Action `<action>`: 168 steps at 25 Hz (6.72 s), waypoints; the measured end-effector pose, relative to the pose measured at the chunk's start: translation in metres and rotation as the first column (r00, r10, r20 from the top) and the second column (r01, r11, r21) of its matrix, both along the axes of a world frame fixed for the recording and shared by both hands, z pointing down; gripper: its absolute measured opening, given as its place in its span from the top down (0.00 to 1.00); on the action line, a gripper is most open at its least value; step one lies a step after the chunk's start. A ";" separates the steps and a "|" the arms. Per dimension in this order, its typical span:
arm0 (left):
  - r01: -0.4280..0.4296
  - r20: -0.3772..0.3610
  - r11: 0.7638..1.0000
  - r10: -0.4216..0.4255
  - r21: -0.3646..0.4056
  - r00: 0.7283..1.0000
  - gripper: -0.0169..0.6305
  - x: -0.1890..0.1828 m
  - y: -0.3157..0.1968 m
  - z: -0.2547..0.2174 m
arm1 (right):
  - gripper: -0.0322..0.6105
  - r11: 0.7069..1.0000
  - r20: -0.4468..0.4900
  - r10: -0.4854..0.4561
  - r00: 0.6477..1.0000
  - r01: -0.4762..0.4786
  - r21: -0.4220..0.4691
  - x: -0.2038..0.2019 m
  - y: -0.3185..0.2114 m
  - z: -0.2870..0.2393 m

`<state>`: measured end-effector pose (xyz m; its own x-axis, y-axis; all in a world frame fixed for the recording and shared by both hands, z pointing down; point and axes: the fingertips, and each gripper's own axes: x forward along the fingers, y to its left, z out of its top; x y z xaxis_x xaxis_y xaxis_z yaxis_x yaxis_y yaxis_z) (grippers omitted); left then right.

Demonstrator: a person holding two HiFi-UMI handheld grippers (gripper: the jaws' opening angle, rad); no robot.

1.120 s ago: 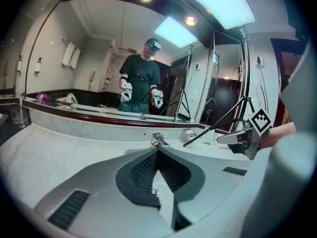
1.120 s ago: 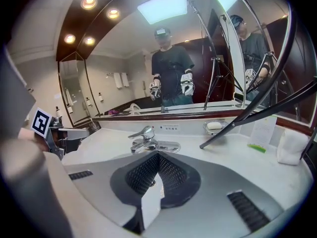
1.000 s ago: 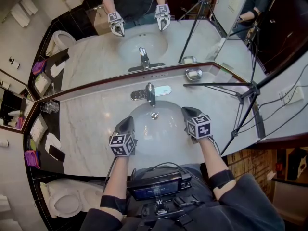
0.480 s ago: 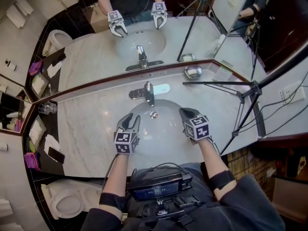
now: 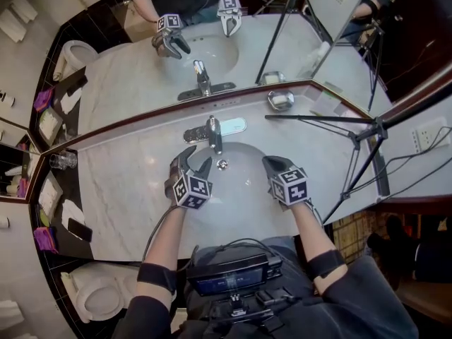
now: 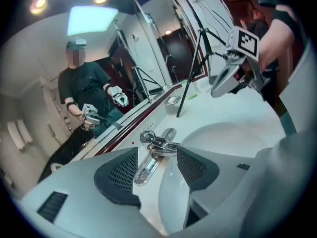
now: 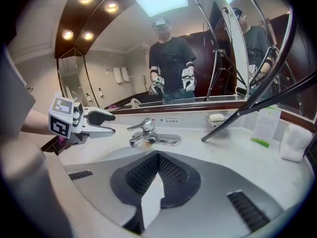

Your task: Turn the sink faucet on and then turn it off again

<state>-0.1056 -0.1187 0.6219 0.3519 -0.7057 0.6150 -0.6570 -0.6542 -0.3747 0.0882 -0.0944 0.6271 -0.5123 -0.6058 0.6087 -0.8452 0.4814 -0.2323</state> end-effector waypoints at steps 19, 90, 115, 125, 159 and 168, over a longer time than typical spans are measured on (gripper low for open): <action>-0.243 0.395 0.970 0.214 0.025 0.894 0.61 0.034 -0.051 0.031 | 0.92 0.999 -0.015 0.027 1.000 -0.027 -0.038 0.014 0.003 0.019; 0.261 -0.452 0.952 -0.306 -0.161 0.838 0.97 -0.029 0.010 -0.061 | 0.92 0.997 0.014 -0.067 0.998 0.066 0.038 -0.028 0.000 -0.013; 0.360 -0.454 0.916 -0.400 -0.177 0.796 0.97 -0.058 0.047 -0.048 | 0.92 0.982 -0.065 -0.146 0.987 0.152 0.108 -0.040 -0.005 -0.024; 0.367 -0.460 0.908 -0.419 -0.202 0.783 0.97 -0.055 0.045 -0.040 | 0.70 0.846 -0.395 -0.393 0.830 0.495 0.199 -0.097 -0.033 -0.028; 0.422 -0.456 0.873 -0.488 -0.246 0.744 0.97 -0.076 0.056 -0.016 | 0.73 0.526 -0.774 -0.552 0.310 0.850 -0.035 -0.188 -0.089 0.018; 0.417 -0.456 0.875 -0.483 -0.245 0.747 0.97 -0.074 0.055 -0.016 | 0.73 0.509 -0.783 -0.557 0.277 0.859 -0.058 -0.186 -0.087 0.019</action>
<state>-0.1795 -0.0637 0.6056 0.2873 -0.7919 0.5389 -0.9575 -0.2525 0.1395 -0.0977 -0.1819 0.6465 -0.3999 -0.4223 0.8135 0.0794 0.8682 0.4897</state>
